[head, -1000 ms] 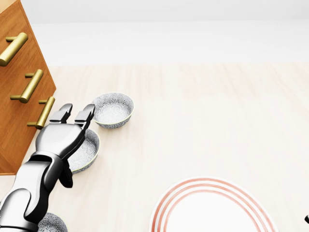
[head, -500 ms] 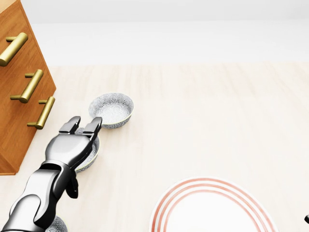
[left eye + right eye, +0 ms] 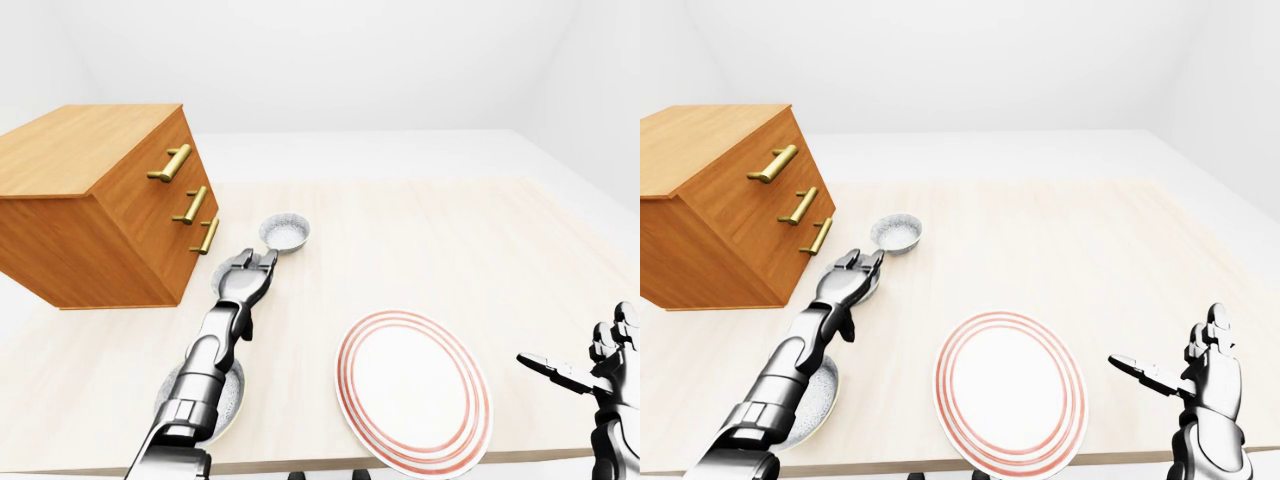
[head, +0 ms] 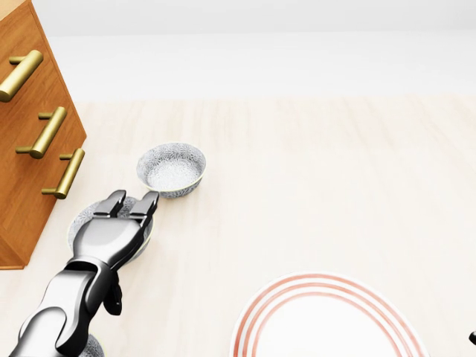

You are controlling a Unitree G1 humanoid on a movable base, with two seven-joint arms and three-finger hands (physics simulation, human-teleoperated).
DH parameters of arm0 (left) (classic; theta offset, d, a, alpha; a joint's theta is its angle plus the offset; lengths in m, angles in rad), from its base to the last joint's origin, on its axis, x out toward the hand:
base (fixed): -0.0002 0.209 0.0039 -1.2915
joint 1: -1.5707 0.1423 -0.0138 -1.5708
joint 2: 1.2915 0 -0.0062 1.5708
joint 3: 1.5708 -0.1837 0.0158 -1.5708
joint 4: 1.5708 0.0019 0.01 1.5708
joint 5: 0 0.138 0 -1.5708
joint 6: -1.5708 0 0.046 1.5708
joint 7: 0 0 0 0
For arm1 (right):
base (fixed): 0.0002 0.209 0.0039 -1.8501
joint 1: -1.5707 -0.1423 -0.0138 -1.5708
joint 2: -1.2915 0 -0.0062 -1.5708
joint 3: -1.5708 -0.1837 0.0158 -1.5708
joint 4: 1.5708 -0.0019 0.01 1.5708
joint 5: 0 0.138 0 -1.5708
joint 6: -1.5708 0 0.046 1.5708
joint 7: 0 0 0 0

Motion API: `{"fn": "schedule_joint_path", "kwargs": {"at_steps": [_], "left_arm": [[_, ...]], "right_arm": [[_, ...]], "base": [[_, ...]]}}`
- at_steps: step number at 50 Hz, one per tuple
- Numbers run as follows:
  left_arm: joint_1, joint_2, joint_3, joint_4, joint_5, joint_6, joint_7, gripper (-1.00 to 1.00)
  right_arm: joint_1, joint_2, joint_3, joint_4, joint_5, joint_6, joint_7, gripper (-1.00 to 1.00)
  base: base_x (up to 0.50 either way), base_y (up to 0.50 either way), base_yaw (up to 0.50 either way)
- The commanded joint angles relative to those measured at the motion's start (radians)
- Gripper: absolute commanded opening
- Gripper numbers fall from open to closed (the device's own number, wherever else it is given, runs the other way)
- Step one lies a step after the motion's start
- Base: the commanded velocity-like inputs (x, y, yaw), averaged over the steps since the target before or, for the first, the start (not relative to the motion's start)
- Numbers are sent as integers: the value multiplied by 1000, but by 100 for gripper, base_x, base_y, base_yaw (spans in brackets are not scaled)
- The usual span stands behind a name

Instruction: Put the bowl in the middle on the plate.

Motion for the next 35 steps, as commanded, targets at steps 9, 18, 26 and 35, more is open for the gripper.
{"fn": "schedule_joint_path", "kwargs": {"at_steps": [9, 18, 26, 35], "left_arm": [[-2, 1, -3, 24, 1, 0, 3, 100], [-3, 6, -2, 32, 3, 0, 11, 100], [7, 25, 11, 24, -5, 0, 7, 100], [15, 26, 13, 19, -8, 0, 4, 100]], "right_arm": [[-8, -2, 2, 12, -2, 0, -2, 100], [-11, -7, 7, 30, -1, 0, -4, 100], [1, -1, 3, 9, 0, 0, 1, 100], [-4, -4, 5, 23, -2, 0, -2, 100]], "base": [[0, 0, 0], [0, 0, 0], [0, 0, 0], [0, 0, 0]]}}
